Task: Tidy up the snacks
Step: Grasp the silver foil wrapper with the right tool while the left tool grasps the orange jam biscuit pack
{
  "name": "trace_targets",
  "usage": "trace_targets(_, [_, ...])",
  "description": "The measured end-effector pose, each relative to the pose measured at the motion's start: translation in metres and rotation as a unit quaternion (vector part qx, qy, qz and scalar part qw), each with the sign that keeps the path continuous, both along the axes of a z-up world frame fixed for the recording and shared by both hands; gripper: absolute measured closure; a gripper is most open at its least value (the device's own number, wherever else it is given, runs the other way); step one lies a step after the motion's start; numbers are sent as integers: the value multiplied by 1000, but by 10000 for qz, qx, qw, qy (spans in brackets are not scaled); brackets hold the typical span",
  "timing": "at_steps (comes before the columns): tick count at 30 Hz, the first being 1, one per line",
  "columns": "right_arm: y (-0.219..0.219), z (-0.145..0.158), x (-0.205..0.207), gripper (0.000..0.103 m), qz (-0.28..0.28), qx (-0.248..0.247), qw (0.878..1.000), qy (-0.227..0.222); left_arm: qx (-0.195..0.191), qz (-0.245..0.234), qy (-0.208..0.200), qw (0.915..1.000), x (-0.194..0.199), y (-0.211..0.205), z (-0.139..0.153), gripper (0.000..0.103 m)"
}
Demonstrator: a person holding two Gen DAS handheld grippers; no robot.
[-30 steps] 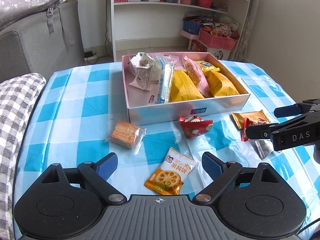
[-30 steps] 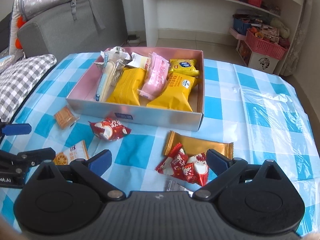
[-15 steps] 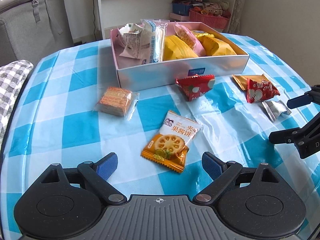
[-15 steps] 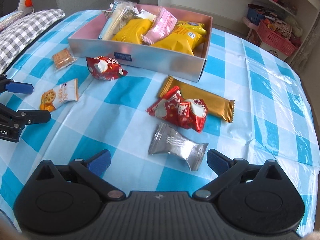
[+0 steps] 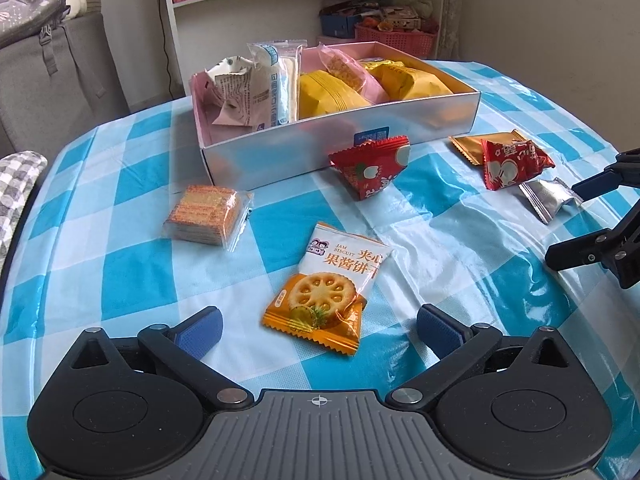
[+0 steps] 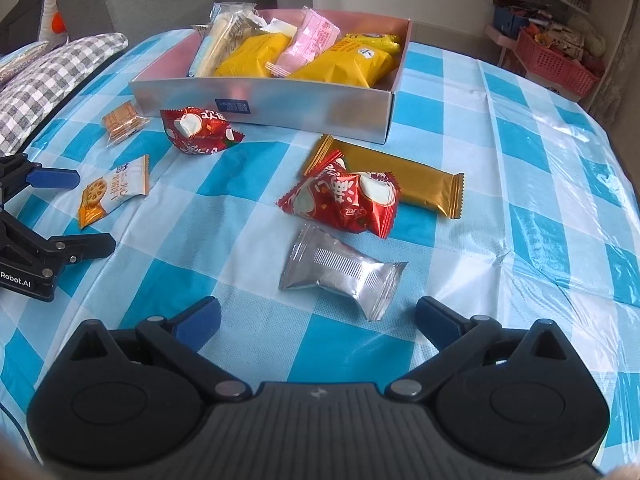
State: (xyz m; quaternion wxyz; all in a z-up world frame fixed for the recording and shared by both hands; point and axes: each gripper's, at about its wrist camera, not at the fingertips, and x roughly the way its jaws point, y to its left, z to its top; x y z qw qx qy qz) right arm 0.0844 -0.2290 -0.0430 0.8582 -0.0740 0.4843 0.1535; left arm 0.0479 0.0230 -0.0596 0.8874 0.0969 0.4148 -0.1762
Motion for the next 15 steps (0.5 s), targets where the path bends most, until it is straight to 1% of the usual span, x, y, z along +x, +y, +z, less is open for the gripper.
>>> trace_targets(4, [-2, -1, 2, 0, -89, 56, 9999, -126, -46, -57, -84, 9999, 1, 0, -1, 0])
trace_targets(6, [-2, -1, 4, 0, -159, 64, 9997, -161, -78, -74, -102, 9999, 2, 0, 0, 2])
trace_targets(8, [-2, -1, 5, 1, -219, 49, 9996, -190, -102, -81, -123, 9998, 4, 0, 2, 7])
trace_targets(13, [-4, 0, 9, 11, -317, 61, 9991, -271, -142, -72, -136, 9998, 6, 0, 4, 18])
trace_targets(15, [-5, 1, 9, 18, -342, 73, 9990, -295, -173, -70, -107, 9998, 7, 0, 5, 22])
